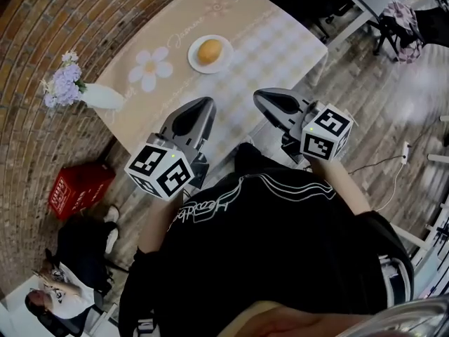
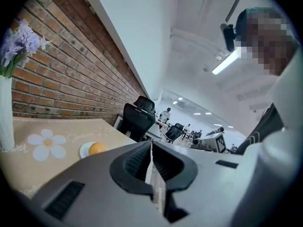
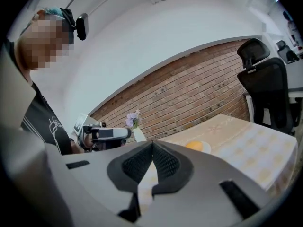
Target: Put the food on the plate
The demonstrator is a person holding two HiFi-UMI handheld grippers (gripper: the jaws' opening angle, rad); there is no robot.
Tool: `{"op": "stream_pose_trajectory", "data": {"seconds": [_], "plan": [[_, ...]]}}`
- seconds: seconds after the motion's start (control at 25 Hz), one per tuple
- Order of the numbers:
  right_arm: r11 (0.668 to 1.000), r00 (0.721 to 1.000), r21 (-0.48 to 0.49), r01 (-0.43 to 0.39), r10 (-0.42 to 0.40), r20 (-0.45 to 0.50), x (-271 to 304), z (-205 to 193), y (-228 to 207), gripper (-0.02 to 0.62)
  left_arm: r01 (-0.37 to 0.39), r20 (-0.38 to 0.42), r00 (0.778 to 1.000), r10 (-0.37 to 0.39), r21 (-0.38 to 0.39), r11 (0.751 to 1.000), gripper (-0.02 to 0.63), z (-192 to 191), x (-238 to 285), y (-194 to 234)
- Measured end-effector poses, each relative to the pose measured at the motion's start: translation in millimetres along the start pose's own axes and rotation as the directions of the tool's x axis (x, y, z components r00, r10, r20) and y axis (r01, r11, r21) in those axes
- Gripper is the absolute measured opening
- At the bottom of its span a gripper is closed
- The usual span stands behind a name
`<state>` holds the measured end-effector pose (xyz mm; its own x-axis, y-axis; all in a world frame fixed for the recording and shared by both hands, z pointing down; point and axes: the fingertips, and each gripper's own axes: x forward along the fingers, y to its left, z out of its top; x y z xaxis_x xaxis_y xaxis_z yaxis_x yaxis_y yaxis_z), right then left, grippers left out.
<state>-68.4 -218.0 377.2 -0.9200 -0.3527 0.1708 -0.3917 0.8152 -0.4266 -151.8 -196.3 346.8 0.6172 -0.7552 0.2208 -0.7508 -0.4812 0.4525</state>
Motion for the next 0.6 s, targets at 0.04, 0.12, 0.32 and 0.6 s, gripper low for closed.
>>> {"op": "stream_pose_trajectory", "data": {"seconds": [0.04,0.12,0.32,0.6], "plan": [[1.0,1.0,0.004,-0.004,0.004,-0.001,0.0,-0.1,1.6,-0.005,0.001,0.001,1.0,-0.001,-0.001,1.0,0.012,0.0,-1.1,-1.7],[1.0,1.0,0.008,-0.008,0.008,-0.002,-0.4,0.0,4.1,-0.005,0.0,-0.003,1.0,0.0,0.002,1.0,0.012,-1.0,-3.4,-4.2],[1.0,1.0,0.002,-0.017,0.017,-0.006,1.6,0.9,8.8,-0.005,-0.015,-0.008,1.0,0.016,0.014,1.0,0.012,-1.1,-8.5,-6.6],[0.999,0.999,-0.012,-0.033,0.033,-0.009,5.8,2.6,13.9,-0.005,-0.047,-0.012,0.999,0.047,0.013,0.999,0.012,-3.0,-13.3,-2.8]]}}
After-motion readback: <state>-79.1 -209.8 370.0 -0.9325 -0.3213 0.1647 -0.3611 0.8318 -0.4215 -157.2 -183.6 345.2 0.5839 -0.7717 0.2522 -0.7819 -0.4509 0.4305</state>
